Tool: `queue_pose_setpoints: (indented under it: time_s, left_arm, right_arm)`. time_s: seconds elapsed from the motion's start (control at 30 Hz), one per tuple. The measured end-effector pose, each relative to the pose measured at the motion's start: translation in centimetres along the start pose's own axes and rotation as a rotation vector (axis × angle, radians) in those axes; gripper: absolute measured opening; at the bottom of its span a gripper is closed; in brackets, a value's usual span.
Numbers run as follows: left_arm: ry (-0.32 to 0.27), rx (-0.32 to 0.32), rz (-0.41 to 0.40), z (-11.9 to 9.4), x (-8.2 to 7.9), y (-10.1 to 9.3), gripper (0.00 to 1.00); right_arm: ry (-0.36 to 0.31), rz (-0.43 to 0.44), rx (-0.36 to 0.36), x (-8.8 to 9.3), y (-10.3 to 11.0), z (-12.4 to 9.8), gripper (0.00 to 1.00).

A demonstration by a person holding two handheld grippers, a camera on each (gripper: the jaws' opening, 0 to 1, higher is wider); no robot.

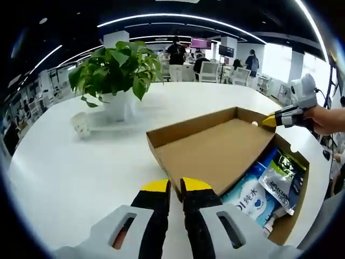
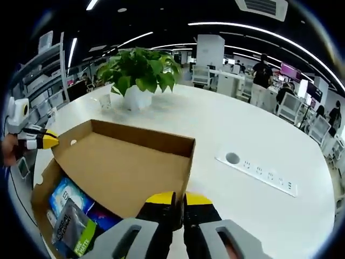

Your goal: Operate the shoe box by opening the lid, removing the specified soft item, and placing it in the target area until the item is outside and the box remains undamaged.

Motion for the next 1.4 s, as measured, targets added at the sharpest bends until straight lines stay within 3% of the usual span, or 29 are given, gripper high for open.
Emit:
queue_pose_setpoints:
  time_s: [0.67,1.13,1.4]
  left_arm:
    - [0.003,0.044,0.005,-0.2,0.1,0.0,0.08]
    - [-0.013,0.054,-0.004,-2.0,0.4,-0.2,0.05]
    - [-0.034,0.059,-0.013,-3.8,0.2,-1.1,0.07]
  right_arm:
    - [0.028,0.001,-0.014,1.1,-0.1,-0.8,0.05]
    - [-0.010,0.013,-0.019,1.6,-0.4,-3.6,0.07]
    - [-0.054,0.076,-0.001,2.5,-1.2,-6.0,0.07]
Point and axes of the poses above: the point that each gripper's makers call its tool centre point, and the gripper's own axes: z roughly forward along the fingers, y roughly to its left, x roughly out of its underside, the point moved 6 cm from there along -z, roughly backward along the fingers, and after that the axes turned 6 degrees about z, right-handed, at the moved point
